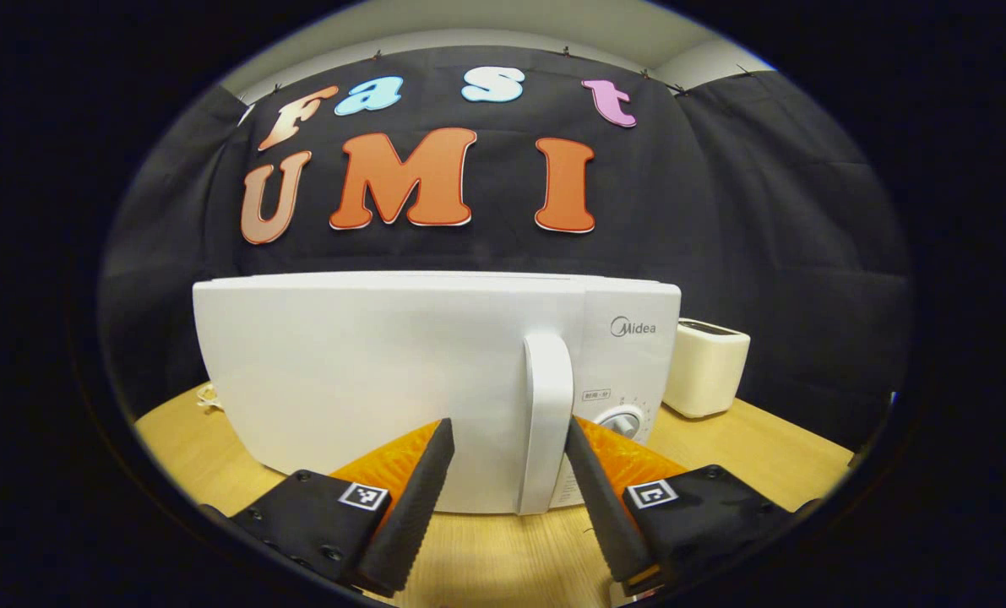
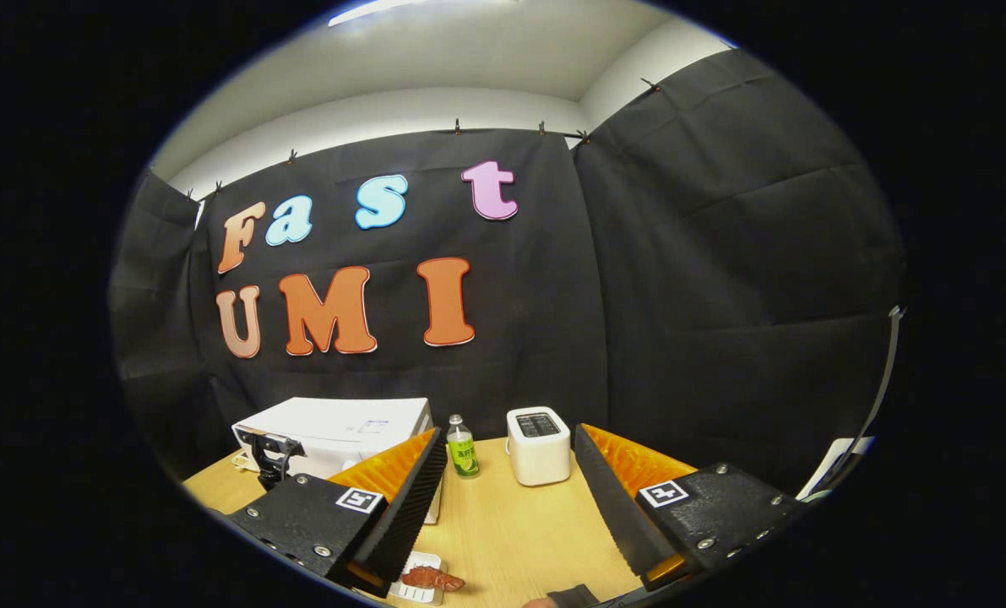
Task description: Open the microwave oven with the left hand, put the food in, and close the microwave oven.
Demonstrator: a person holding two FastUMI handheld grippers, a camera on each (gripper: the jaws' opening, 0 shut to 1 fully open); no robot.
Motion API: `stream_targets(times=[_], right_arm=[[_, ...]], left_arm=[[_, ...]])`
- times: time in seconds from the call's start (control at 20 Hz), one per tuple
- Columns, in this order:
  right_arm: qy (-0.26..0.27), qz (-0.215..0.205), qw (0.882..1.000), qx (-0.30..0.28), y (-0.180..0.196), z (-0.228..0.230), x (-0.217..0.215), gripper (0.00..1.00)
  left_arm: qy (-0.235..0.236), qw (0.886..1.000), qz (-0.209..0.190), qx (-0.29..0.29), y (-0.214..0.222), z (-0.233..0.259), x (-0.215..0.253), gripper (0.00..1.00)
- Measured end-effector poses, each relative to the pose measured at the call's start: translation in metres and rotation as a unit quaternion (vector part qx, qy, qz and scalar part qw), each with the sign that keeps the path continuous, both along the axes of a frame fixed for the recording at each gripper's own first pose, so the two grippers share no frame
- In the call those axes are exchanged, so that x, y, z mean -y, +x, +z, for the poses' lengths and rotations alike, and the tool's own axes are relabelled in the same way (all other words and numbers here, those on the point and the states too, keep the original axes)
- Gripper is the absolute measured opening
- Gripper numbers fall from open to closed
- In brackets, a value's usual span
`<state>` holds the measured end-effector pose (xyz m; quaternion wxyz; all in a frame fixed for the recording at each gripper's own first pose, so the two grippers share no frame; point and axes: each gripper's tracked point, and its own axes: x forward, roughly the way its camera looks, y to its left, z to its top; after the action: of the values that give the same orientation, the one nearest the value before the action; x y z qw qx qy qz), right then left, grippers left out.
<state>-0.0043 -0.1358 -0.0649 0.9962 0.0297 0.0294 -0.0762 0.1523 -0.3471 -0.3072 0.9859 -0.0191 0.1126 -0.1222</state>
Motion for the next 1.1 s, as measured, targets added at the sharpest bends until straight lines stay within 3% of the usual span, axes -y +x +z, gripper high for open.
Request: stream_targets(times=[0.05,0.1,0.15,0.2,0.3,0.4,0.55,0.75,0.8,1.0,1.1], right_arm=[[-0.003,-0.002,1.000,0.002,-0.001,0.000,0.000,0.95],[-0.005,-0.002,1.000,0.001,-0.002,0.000,0.000,0.95],[-0.004,0.000,1.000,0.001,-0.003,-0.001,-0.001,0.95],[-0.004,0.002,1.000,0.000,-0.003,-0.002,-0.001,0.94],[-0.007,0.003,1.000,-0.001,-0.002,-0.001,-0.002,0.95],[-0.014,0.000,1.000,0.000,-0.002,-0.003,-0.001,0.95],[-0.026,0.010,1.000,-0.007,-0.002,-0.012,-0.008,0.95],[-0.023,0.017,1.000,-0.013,0.003,-0.020,-0.018,0.94],[-0.019,0.022,0.999,-0.015,0.003,-0.022,-0.023,0.94],[-0.020,0.028,0.999,-0.020,0.005,-0.031,-0.033,0.94],[-0.018,0.031,0.999,-0.024,0.005,-0.033,-0.039,0.95]], left_arm=[[-0.003,1.000,-0.010,0.000,-0.002,0.000,0.007,0.67],[0.007,1.000,-0.014,-0.001,-0.003,-0.001,0.010,0.63],[0.027,1.000,-0.013,-0.003,-0.003,-0.005,0.009,0.43],[0.044,0.999,-0.017,0.002,-0.005,-0.002,0.009,0.33],[0.044,0.998,-0.040,0.002,-0.006,-0.003,0.011,0.33],[0.023,0.999,-0.046,-0.007,-0.005,-0.004,0.012,0.18],[0.029,0.999,-0.044,-0.006,-0.021,-0.001,0.006,0.12],[0.010,0.997,-0.080,-0.010,-0.049,0.003,-0.005,0.07],[0.009,0.996,-0.089,-0.011,-0.056,0.004,-0.008,0.11],[0.005,0.993,-0.120,-0.013,-0.087,0.007,-0.026,0.07],[0.007,0.991,-0.131,-0.015,-0.104,0.009,-0.035,0.11]])
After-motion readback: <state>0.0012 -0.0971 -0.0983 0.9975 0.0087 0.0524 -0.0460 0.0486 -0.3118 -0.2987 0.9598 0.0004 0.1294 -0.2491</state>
